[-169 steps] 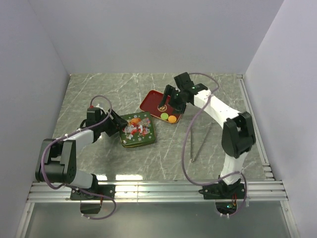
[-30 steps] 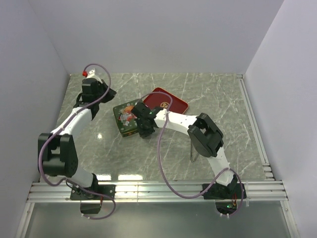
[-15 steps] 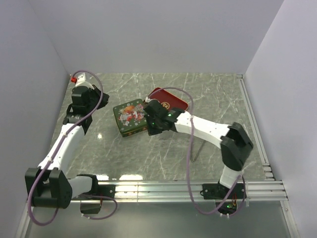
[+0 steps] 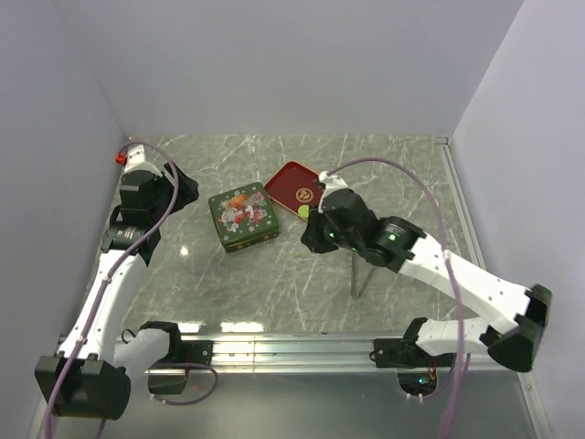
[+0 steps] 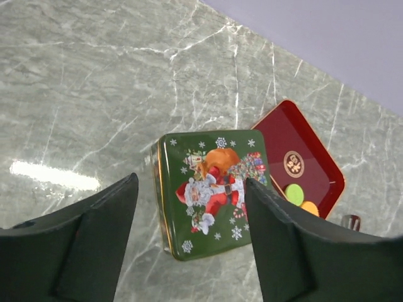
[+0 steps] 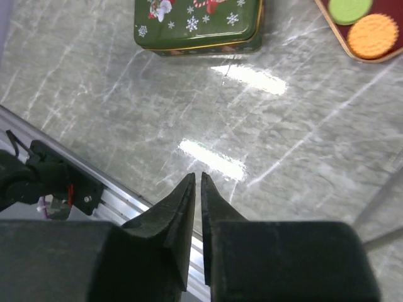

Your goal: Pack the cookies

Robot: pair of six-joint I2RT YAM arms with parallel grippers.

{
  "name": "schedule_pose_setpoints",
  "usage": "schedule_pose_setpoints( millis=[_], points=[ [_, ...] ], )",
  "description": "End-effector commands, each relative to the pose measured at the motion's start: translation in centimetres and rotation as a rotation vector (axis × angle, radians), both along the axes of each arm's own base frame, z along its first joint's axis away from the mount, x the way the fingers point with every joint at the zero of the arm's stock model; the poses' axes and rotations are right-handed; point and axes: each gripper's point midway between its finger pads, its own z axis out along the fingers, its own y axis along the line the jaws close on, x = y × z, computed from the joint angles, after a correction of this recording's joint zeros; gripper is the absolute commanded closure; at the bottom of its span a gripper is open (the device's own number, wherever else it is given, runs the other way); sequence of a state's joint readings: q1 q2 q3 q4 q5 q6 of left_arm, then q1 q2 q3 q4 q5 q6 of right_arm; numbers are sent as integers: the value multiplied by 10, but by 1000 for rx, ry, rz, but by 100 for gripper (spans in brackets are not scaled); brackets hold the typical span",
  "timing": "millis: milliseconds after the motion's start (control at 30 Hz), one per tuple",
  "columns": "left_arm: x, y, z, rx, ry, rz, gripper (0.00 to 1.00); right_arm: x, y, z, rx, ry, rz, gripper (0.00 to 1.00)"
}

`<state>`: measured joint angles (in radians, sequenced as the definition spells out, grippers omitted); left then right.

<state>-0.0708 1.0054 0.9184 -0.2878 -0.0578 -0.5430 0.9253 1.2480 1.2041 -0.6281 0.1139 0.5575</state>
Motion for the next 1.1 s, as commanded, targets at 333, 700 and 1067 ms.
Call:
schedule_pose_setpoints(
  millis=[333,700,1067],
  points=[
    [-48,12,40,31,-136,33,9,-20,-43,37,102,-120,-48,23],
    [-51,32,-4,97,-72,123,7,-27,-54,47,147,-184,-34,16],
    [-40,89,-58,313,-342,389,4,2,-45,46,59,-271,-57,15]
  ],
)
